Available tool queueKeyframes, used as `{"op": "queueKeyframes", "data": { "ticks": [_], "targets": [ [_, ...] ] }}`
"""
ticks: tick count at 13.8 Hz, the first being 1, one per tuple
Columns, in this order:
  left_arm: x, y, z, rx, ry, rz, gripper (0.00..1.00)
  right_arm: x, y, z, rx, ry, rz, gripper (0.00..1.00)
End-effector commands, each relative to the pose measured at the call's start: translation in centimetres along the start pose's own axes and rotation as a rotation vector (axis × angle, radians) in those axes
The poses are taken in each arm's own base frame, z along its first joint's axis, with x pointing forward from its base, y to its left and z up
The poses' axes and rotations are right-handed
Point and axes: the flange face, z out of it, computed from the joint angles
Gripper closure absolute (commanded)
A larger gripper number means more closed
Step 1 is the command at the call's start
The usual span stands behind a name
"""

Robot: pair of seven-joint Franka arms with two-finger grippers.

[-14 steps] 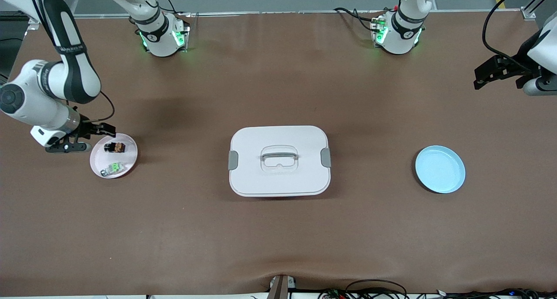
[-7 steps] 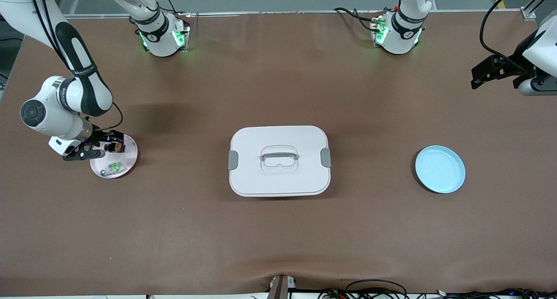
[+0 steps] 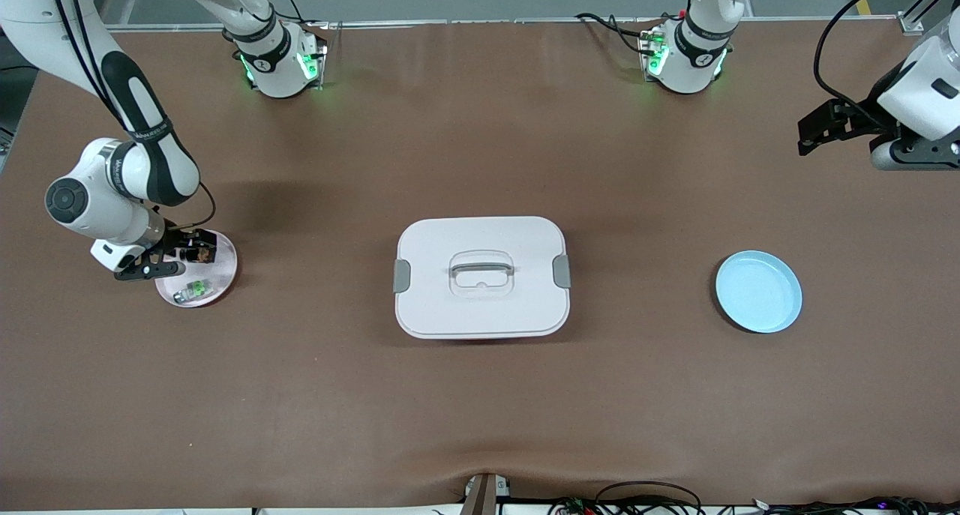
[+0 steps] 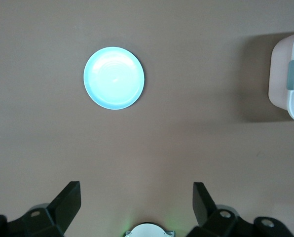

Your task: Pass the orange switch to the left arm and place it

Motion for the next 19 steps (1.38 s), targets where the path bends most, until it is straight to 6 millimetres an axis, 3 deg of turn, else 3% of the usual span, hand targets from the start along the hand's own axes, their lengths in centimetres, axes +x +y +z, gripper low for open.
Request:
{"op": "queueKeyframes", "data": {
  "ticks": [1,12,13,17,19],
  "targets": [
    [-0.2,0.2,-0.4,0.016,0.003,0.008,0.0,0.7,0.7,0.2,0.002,0.006,0.006,0.0],
    [-0.3,0.0,-0.4,0.018,0.003,0.001,0.0,0.7,0.5,1.4,0.008,-0.013,0.003,0.0],
    [-0.3,0.1,-0.5,0.018,0.004,0.003,0.0,0.7,0.5,1.5,0.008,-0.013,0.003,0.07],
    [-0.2,0.3,-0.4,0.019,0.005,-0.01,0.0,0.8,0.4,1.4,0.007,-0.011,0.002,0.58],
    [-0.3,0.7,-0.5,0.02,0.005,-0.005,0.0,0.8,0.5,1.3,0.007,-0.01,0.004,0.68]
  ]
}}
